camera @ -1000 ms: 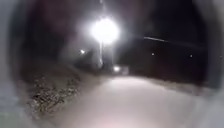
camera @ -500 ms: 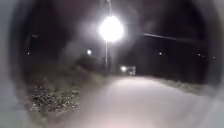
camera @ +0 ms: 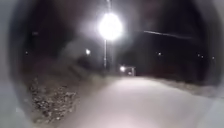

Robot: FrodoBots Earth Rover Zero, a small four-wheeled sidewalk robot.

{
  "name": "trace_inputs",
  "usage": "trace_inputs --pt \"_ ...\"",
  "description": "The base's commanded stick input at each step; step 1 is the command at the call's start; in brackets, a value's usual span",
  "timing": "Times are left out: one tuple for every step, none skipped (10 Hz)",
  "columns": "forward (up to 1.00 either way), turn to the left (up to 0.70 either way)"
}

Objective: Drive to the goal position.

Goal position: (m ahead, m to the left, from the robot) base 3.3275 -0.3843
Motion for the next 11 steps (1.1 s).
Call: trace_inputs --pt "1.00 0.00" --pt "1.00 0.00" --pt "1.00 0.00" --pt "1.00 0.00" --pt "1.00 0.00" --pt "1.00 0.00" --pt "1.00 0.00" --pt "1.00 0.00" --pt "1.00 0.00" --pt "1.00 -0.02" --pt "1.00 -0.18"
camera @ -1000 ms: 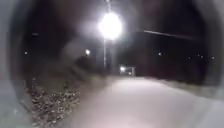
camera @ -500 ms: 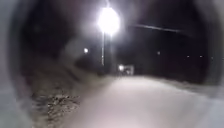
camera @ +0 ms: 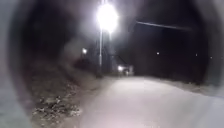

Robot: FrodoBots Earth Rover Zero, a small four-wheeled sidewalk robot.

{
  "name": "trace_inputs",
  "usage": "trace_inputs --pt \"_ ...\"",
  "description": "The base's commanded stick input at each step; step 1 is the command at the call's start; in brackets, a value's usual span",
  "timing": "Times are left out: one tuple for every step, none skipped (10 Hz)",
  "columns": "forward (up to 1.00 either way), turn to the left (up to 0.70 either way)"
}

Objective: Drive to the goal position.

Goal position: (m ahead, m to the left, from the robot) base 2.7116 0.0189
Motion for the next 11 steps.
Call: trace_inputs --pt "1.00 -0.34" --pt "1.00 -0.05" --pt "1.00 0.00" --pt "1.00 0.00" --pt "1.00 0.00" --pt "1.00 0.00" --pt "1.00 0.00" --pt "1.00 0.00" --pt "1.00 0.00" --pt "1.00 0.00" --pt "1.00 0.00"
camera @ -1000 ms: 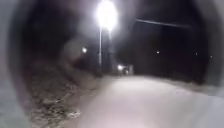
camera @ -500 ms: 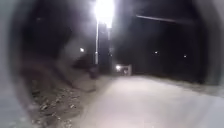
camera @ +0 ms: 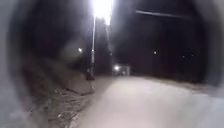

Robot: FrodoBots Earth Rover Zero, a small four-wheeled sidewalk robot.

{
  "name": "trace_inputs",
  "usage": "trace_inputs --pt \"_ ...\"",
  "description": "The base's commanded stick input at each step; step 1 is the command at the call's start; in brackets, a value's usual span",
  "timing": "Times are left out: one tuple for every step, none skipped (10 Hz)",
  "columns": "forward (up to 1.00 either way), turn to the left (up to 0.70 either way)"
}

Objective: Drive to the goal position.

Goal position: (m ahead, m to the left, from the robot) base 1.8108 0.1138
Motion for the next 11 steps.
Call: trace_inputs --pt "1.00 -0.02" --pt "1.00 -0.12" --pt "1.00 -0.21" --pt "1.00 -0.31" --pt "1.00 -0.40" --pt "1.00 -0.40" --pt "0.92 -0.40" --pt "0.06 -0.96" --pt "0.00 -0.38" --pt "0.00 0.00" --pt "0.00 0.00"
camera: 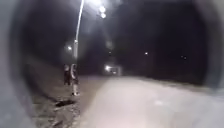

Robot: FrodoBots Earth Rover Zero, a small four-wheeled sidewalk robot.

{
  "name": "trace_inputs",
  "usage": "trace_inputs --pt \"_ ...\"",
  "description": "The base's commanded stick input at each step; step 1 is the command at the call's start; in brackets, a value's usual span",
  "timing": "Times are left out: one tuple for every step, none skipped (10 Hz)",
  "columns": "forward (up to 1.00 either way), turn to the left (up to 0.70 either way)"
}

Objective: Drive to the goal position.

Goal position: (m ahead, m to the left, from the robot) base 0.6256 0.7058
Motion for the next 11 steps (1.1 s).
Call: trace_inputs --pt "0.00 0.00" --pt "0.00 0.00" --pt "0.00 0.00" --pt "0.00 0.00" --pt "0.00 0.00" --pt "0.00 0.00" --pt "0.10 0.00" --pt "0.28 0.00" --pt "0.46 0.00" --pt "0.64 0.00" --pt "0.82 0.00"
